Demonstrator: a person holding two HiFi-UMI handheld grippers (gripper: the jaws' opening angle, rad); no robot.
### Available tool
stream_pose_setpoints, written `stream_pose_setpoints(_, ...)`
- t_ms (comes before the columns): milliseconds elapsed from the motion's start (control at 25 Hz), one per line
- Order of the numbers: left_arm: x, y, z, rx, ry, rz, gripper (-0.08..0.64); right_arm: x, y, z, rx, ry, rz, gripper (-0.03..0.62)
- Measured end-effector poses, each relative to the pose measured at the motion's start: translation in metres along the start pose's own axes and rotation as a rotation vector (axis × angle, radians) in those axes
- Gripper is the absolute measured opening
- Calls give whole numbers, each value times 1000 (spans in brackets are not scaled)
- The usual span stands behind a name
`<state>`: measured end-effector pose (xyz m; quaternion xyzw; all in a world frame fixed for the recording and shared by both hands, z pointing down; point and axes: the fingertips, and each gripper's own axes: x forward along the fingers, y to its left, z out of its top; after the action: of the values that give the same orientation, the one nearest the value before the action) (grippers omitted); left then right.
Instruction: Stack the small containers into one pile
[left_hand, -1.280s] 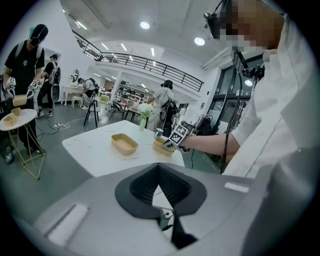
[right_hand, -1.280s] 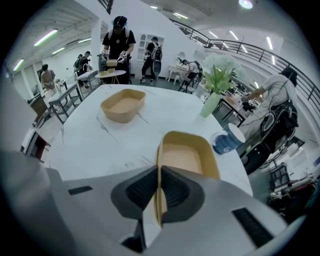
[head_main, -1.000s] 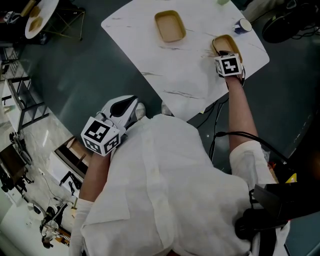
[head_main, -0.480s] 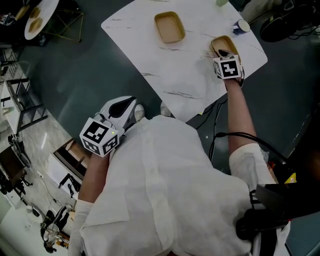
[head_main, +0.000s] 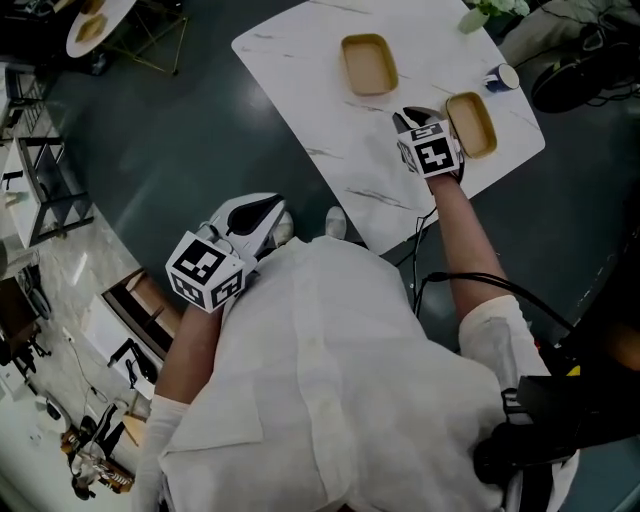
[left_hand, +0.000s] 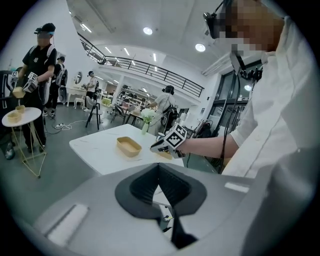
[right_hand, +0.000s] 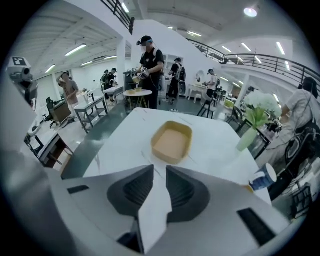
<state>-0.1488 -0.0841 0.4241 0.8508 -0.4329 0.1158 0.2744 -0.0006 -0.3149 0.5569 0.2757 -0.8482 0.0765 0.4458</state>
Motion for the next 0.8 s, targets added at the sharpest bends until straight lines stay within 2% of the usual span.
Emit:
stream_pose_setpoints(320,-33,23,-15,-42,-13,70,6,54,27,48,-40,2,65,83)
stream_pose_setpoints(560,-56,37,-24,-68,-17,126,6,84,35,66,-77,35,66,86)
stream_pose_setpoints(800,-68,47,-38,-116,-13,164,6,115,24,66,-58,108,36,86)
